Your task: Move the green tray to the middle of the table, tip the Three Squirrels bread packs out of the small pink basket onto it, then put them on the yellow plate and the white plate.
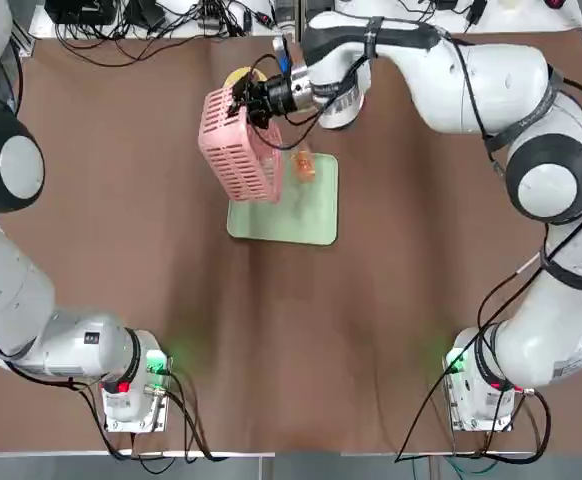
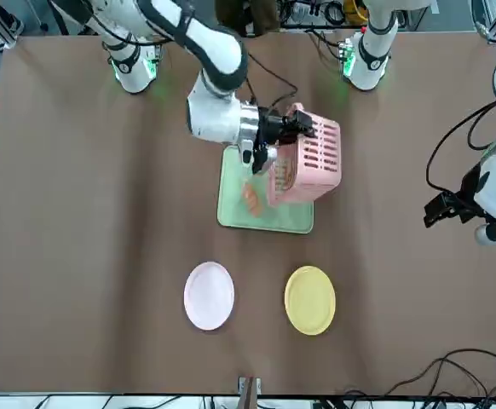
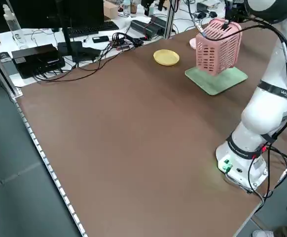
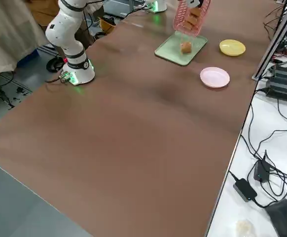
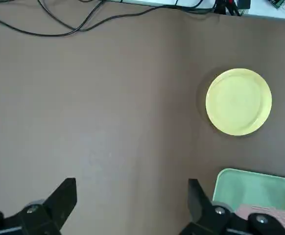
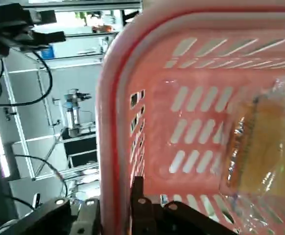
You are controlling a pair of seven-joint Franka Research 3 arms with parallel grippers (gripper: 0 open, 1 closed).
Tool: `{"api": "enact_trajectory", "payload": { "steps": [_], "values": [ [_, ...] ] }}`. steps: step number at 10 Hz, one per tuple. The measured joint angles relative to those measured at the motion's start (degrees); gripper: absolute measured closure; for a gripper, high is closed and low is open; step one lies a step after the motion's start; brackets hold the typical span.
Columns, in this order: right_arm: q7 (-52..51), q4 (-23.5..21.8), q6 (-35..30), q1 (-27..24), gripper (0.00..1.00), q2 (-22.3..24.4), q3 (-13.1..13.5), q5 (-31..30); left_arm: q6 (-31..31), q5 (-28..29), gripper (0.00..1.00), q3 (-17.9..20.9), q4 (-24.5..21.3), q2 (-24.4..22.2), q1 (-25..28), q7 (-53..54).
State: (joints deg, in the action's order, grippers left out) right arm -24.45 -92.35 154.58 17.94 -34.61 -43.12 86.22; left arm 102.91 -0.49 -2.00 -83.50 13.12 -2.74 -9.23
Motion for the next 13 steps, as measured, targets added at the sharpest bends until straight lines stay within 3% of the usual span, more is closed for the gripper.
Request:
{"api": "enact_trajectory", "payload": {
  "steps": [4,5,8,13],
  "values": [
    [-4.9,-1.4,0.0,0.1,0.94,0.0,0.5,4.0,0.0,0.0,0.00,0.0,0.0,0.0,0.0,0.0],
    [-8.7,-1.5,-0.7,0.1,0.94,0.0,0.7,8.0,0.0,0.0,0.00,0.0,0.0,0.0,0.0,0.0],
    [-31.6,-5.4,-10.6,0.2,0.94,-0.1,3.9,28.1,0.0,0.0,0.00,0.0,0.0,0.0,-0.1,0.0],
    [-47.2,-11.0,-24.2,0.0,0.94,-0.2,8.2,37.1,0.0,0.0,0.00,0.0,0.0,0.1,-0.1,0.0]
  ]
}}
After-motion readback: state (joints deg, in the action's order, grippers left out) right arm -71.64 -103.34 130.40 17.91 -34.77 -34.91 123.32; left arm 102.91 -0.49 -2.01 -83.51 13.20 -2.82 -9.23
